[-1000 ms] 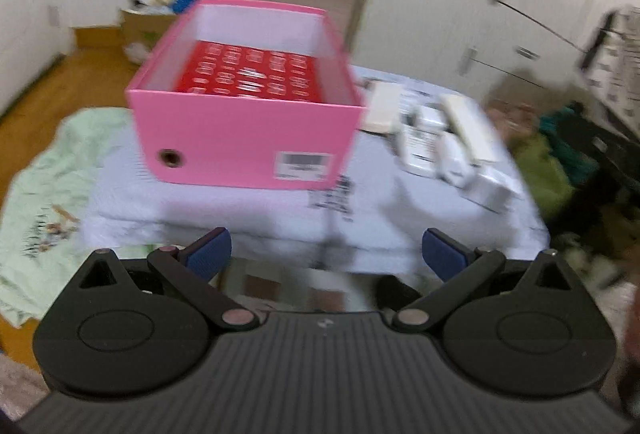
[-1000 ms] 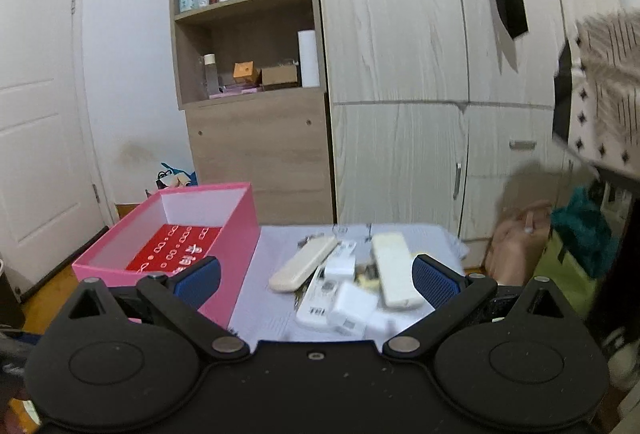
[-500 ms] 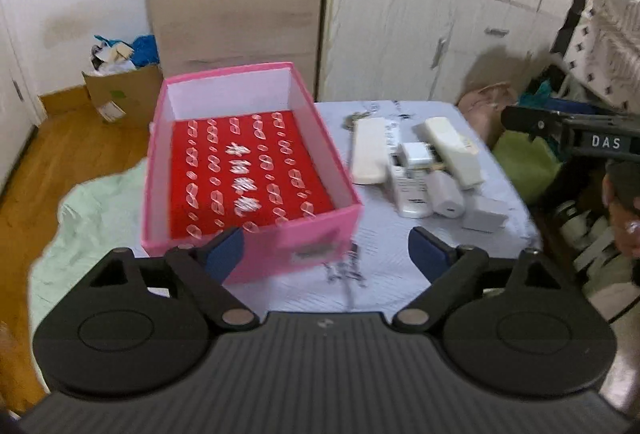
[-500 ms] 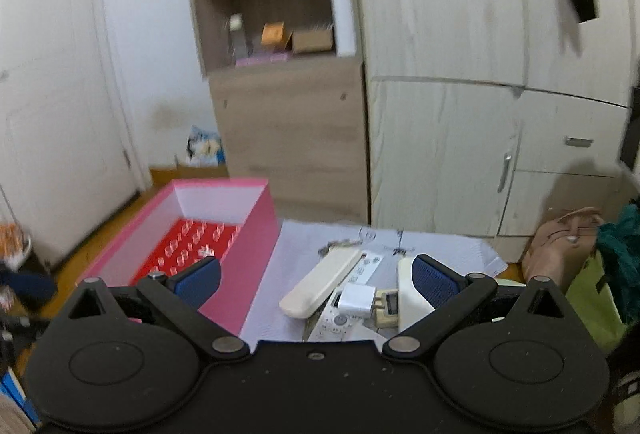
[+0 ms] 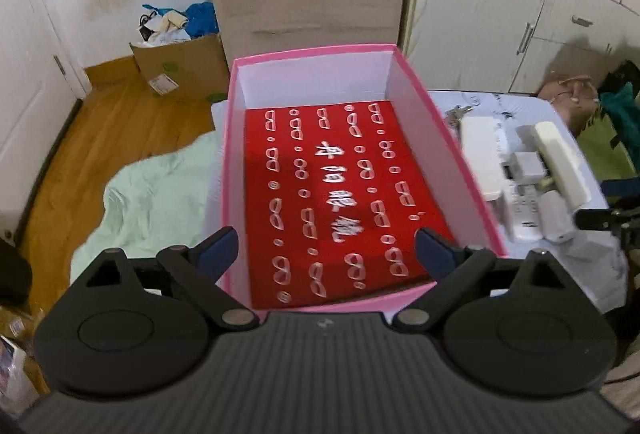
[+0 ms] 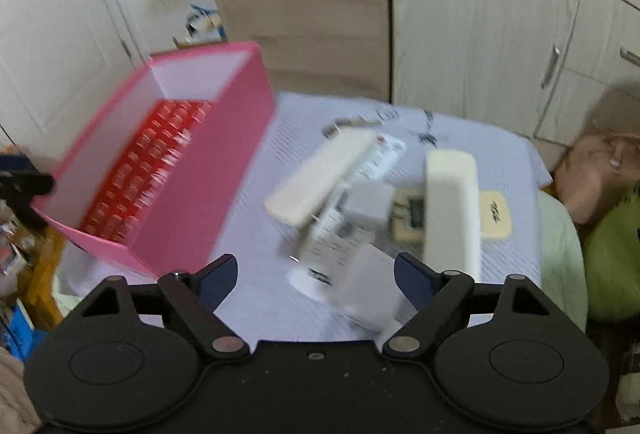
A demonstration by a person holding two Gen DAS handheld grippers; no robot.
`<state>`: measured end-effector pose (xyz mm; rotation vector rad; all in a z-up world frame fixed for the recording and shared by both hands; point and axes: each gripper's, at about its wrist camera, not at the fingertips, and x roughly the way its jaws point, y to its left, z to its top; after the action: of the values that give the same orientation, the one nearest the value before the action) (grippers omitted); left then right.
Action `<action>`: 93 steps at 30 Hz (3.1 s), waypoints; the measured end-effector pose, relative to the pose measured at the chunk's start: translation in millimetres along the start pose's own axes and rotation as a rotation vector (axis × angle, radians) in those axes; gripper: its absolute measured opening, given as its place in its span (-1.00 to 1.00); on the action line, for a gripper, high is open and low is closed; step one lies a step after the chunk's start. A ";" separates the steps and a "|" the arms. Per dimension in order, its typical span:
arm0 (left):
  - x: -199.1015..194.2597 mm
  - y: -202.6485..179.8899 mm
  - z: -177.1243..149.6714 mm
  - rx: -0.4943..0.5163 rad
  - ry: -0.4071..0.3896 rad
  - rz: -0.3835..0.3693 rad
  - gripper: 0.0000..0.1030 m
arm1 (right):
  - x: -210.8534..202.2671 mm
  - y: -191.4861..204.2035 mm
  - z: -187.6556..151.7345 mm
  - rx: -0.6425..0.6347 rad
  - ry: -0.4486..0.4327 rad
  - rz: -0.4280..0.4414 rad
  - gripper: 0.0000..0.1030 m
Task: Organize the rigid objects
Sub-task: 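Move the right tool over the white chargers and lower toward one, then close the right gripper on the white square charger and lift it, then carry the charger into the pink box and open the right gripper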
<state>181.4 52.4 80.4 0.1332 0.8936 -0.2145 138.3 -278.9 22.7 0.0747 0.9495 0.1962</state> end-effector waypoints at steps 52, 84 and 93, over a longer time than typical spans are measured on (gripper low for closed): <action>99.6 81.0 10.8 -0.189 -0.093 0.006 -0.92 | 6.2 13.6 43.5 0.258 -0.070 0.369 0.23; 102.8 88.0 19.5 -0.287 -0.006 -0.038 -0.88 | 217.5 163.9 134.6 0.376 0.277 0.282 0.22; 101.3 85.4 18.8 -0.285 -0.013 -0.033 -0.88 | 212.3 157.1 142.9 0.398 0.300 0.343 0.40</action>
<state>277.7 118.2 14.9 -0.1472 0.9049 -0.1165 353.6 -79.5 -40.6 0.5907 1.2624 0.3386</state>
